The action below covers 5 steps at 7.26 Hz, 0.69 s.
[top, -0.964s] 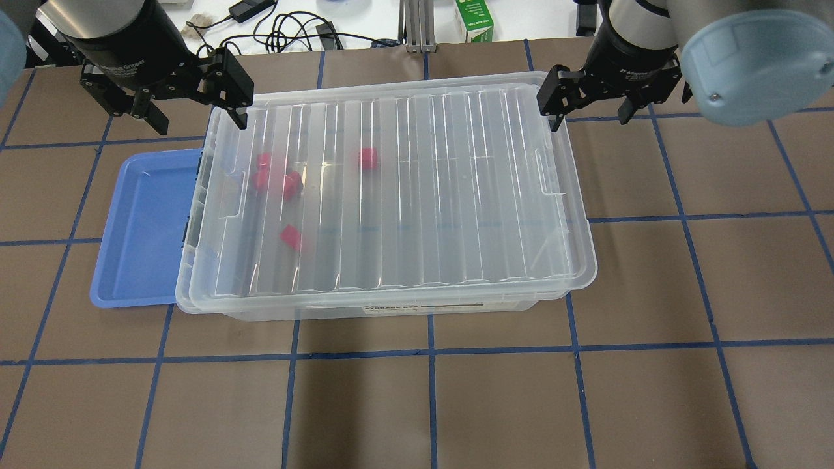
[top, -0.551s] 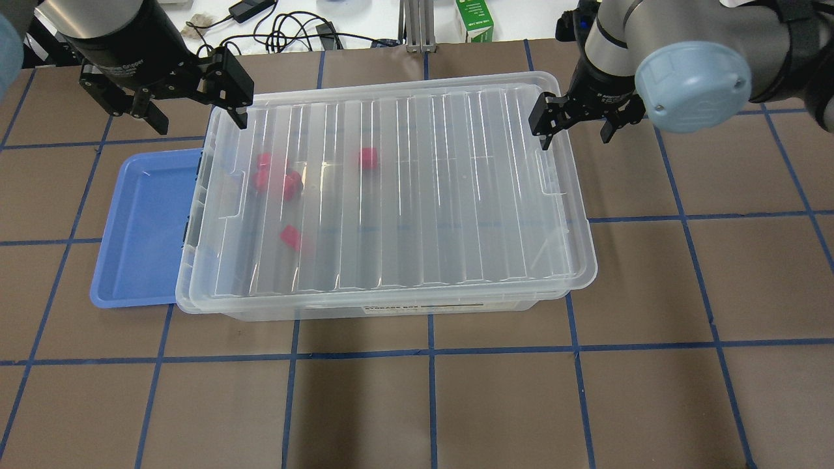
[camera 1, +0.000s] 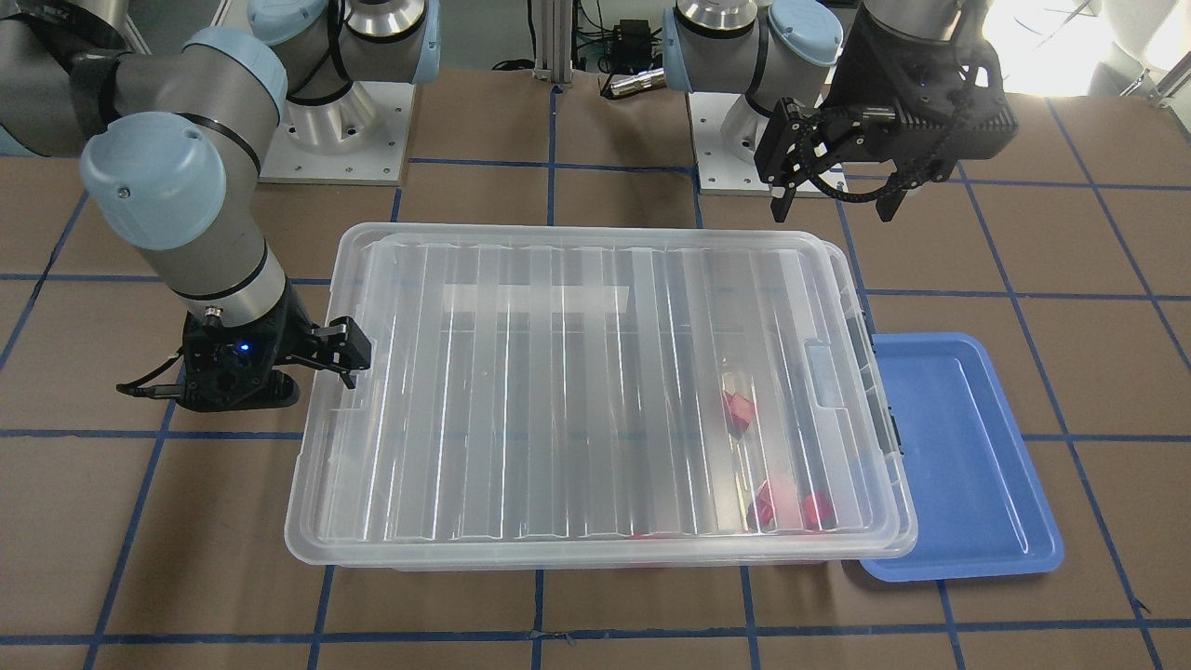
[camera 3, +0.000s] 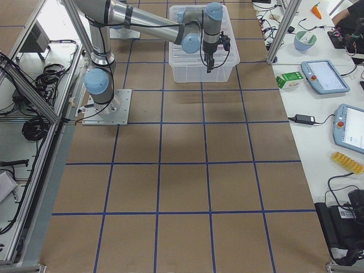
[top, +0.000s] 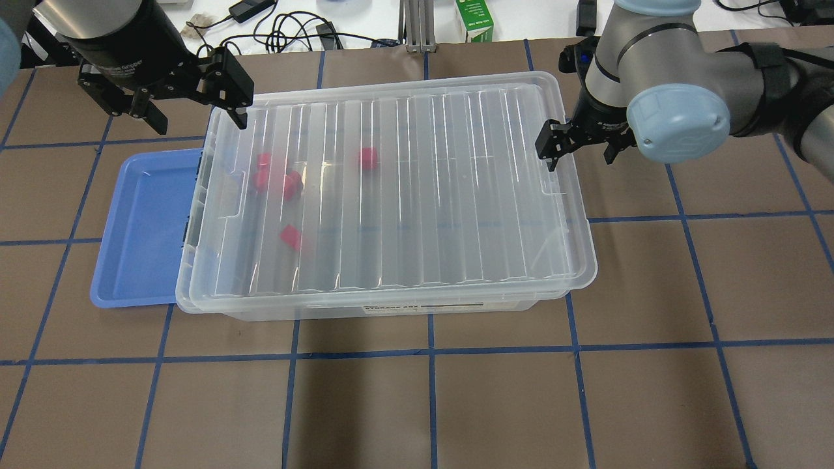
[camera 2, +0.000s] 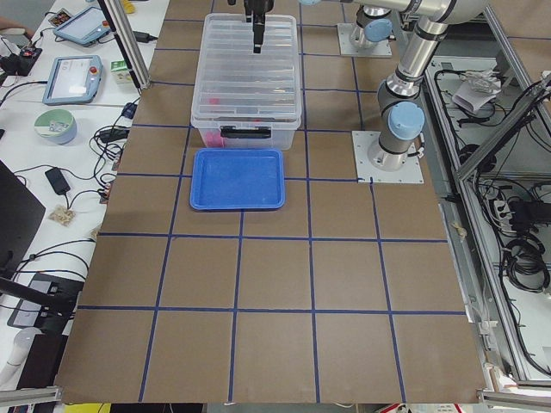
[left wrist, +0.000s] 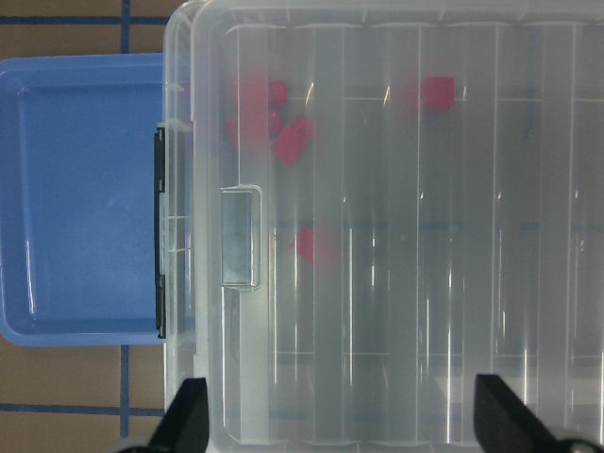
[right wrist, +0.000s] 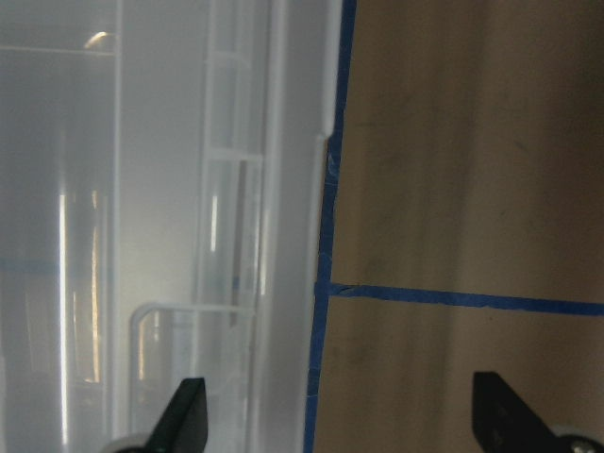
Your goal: Place red block in blue tray from box
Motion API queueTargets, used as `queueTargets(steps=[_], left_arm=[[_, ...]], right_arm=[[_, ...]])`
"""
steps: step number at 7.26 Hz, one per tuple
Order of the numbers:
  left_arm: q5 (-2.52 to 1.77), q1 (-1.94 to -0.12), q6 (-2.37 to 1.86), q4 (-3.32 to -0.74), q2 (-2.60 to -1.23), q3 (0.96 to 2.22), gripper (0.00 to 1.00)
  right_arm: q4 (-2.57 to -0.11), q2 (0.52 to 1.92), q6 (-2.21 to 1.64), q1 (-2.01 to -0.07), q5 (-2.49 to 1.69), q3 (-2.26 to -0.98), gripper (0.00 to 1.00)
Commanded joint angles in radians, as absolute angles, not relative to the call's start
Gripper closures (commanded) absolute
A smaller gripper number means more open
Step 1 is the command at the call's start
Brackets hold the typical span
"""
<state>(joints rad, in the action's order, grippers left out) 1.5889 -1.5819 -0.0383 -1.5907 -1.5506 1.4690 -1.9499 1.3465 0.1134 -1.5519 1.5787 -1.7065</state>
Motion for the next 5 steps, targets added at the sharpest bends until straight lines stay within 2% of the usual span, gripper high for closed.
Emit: queueTargets(steps=[1,5], left_arm=[[1.592,-1.583,-0.038,-1.591,-1.549,1.465,0.0],[1.591,-1.585,-0.038,-1.592,-1.552,1.466,0.0]], right_arm=[[-1.963,1.348,0.175,-1.493,1.589,-1.72,0.0],[-1.97,1.348,0.306,-1.381,1.588,-1.72,0.0]])
